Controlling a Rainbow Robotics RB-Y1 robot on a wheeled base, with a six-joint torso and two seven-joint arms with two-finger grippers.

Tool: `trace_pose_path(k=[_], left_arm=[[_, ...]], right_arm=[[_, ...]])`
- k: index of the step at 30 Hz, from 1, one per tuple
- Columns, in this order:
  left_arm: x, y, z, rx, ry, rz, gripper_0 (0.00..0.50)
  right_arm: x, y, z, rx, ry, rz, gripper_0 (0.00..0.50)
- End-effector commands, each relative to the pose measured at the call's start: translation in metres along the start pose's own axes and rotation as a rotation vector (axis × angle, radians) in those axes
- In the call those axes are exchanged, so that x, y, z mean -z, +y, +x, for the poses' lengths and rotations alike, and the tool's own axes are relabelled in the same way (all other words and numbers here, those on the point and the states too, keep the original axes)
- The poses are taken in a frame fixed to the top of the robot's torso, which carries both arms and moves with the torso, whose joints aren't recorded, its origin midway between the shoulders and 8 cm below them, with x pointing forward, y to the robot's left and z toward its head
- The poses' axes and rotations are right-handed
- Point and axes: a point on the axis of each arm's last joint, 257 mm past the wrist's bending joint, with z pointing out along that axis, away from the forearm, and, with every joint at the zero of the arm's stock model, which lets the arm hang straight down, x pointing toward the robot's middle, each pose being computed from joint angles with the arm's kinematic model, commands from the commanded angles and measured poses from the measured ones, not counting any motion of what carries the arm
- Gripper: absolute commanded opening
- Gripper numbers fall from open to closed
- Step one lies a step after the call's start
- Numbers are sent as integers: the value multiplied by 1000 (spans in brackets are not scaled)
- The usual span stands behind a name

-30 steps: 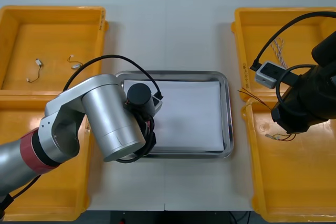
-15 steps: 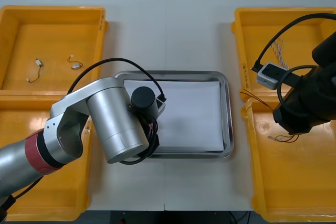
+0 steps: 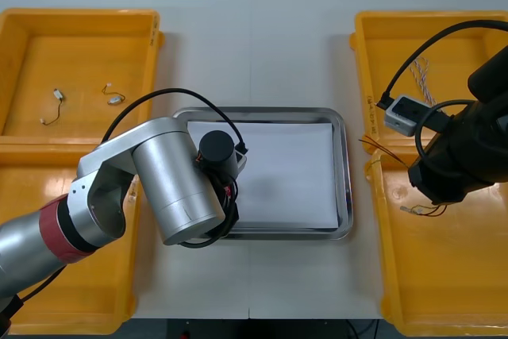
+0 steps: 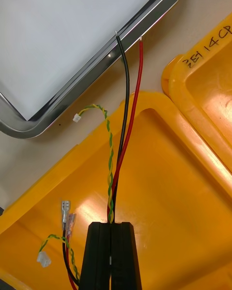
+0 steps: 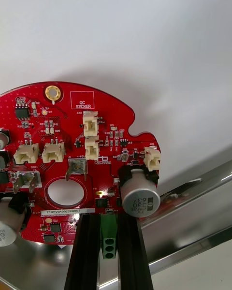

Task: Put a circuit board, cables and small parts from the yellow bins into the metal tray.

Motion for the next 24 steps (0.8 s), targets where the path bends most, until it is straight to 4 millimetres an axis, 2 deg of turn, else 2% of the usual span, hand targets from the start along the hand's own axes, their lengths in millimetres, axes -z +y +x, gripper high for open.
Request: trace_pose_path(k=[1, 24], left_arm=[[7, -5, -13, 46, -32, 0, 0], [1, -2, -9, 52, -29, -3, 0]], right_arm=[[9, 3, -14, 10, -32, 22, 0], [8, 5, -13, 14, -31, 14, 0]])
